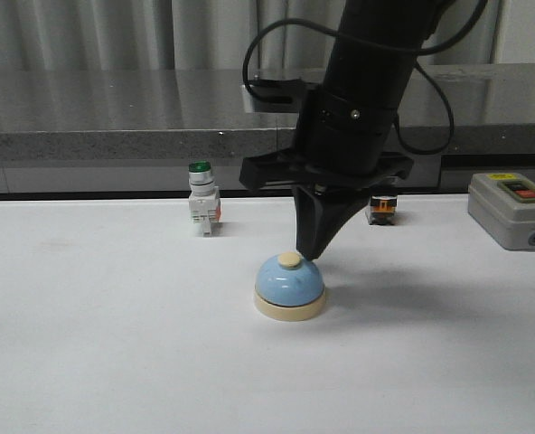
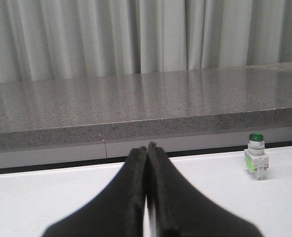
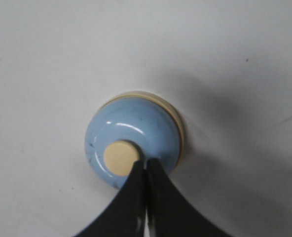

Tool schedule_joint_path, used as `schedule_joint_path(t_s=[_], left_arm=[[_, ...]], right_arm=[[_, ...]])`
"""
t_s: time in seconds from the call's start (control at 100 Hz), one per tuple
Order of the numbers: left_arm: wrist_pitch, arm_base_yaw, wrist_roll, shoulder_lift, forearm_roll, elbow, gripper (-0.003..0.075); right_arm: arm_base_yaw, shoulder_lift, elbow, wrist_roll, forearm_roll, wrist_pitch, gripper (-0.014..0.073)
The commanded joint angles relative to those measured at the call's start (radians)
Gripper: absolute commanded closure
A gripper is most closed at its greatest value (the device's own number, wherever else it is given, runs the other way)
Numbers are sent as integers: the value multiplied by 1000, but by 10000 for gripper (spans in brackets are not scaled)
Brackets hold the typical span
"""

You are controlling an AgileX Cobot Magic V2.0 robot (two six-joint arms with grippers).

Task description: Place and press bell with both arms

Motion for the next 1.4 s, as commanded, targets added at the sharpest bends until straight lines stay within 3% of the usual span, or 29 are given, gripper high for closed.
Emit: schedule_joint_path(t_s=[0.0,0.5,0.98,1.39], left_arm=[[-71,1,-9,-29,-1,41,741],[-71,1,-9,-29,-1,41,741],[-71,1,-9,-29,-1,41,741],[-71,1,-9,-29,-1,41,741]], right_arm=[[-7,-102,-25,-9,-12,-5,654],[-148,-416,38,-8,-26,-37,654],[-411,-822,452,-8,-26,-232,654],[-425,-1195,762,-8,-26,-435,654]])
